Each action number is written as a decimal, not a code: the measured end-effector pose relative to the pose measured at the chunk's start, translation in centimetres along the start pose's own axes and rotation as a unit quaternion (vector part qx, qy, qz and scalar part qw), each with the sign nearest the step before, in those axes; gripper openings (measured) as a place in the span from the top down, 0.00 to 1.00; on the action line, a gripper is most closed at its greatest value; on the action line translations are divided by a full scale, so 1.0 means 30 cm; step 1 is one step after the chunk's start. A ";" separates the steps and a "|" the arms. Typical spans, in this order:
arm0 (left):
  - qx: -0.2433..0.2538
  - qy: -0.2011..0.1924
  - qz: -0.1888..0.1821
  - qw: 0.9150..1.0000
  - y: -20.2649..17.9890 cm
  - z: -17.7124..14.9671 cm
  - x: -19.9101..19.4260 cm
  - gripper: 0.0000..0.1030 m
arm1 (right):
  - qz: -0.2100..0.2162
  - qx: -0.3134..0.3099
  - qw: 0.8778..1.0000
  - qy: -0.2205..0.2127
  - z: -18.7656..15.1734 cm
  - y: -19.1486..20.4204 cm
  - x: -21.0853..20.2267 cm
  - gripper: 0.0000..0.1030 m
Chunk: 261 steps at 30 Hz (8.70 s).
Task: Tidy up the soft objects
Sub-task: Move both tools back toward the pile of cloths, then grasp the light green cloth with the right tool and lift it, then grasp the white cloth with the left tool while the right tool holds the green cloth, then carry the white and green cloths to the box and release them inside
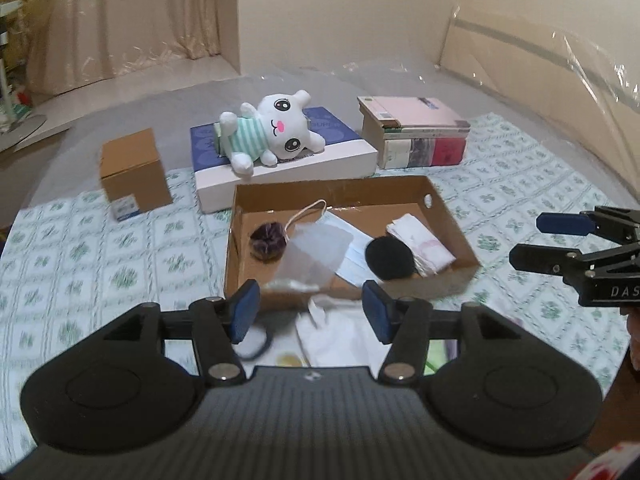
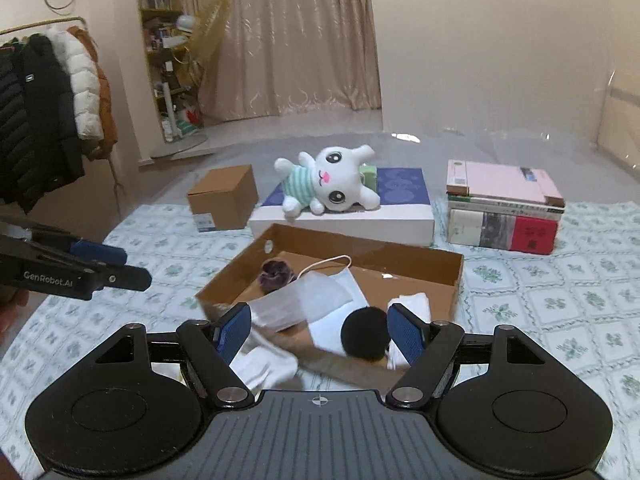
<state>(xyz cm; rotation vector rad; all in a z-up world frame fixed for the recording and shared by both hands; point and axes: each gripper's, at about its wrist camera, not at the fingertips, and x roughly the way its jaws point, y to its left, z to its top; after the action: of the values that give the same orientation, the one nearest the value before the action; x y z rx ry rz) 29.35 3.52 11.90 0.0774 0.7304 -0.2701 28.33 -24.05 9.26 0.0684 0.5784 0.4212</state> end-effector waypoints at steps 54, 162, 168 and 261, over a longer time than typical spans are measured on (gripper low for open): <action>-0.095 -0.046 0.061 0.993 -0.177 -0.540 -0.346 0.35 | -0.005 0.116 0.992 0.057 -0.454 0.020 -0.311 0.27; 0.263 0.278 -0.082 0.920 -0.200 0.021 0.663 0.90 | 0.070 -0.087 0.980 0.166 -0.081 -0.175 0.363 0.98; 0.204 0.219 -0.080 0.951 -0.142 0.119 0.500 0.90 | 0.054 -0.079 0.985 0.143 -0.027 -0.160 0.285 0.98; 0.039 0.118 0.027 0.992 0.041 0.283 0.669 0.67 | 0.004 0.038 0.989 0.146 0.128 -0.265 0.626 0.97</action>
<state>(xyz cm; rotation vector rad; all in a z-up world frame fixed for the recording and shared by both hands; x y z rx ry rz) 49.47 -1.03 4.77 0.2054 0.9523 -0.2394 47.52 -23.48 1.36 0.0819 0.8824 0.4194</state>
